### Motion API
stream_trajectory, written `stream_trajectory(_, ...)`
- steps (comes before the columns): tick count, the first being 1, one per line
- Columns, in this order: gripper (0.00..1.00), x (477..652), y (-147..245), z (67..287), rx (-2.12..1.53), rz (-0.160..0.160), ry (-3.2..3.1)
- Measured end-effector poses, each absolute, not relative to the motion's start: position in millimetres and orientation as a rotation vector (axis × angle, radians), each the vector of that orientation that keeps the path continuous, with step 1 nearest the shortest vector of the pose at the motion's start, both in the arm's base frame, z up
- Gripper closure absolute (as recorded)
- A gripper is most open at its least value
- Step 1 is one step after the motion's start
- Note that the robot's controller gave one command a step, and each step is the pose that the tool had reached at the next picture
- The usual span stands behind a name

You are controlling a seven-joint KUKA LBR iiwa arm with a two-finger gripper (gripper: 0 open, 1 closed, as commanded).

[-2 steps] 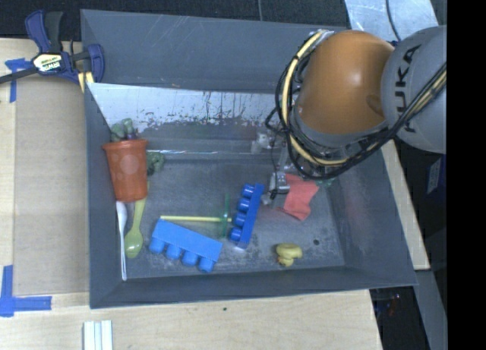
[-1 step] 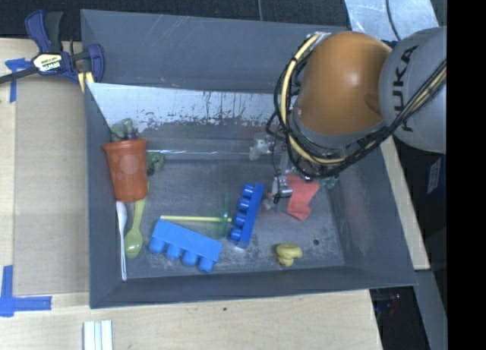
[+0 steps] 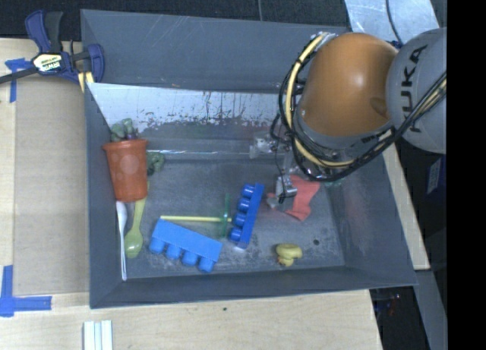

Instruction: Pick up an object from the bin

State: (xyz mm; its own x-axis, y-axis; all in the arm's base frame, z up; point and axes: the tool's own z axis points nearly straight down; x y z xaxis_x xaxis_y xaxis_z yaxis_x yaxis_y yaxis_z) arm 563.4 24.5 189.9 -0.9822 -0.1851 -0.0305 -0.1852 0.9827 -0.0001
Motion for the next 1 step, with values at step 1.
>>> stream_trajectory(1, 0.00, 502.6, 37.8, 148.4, -0.753, 0.003, 3.029)
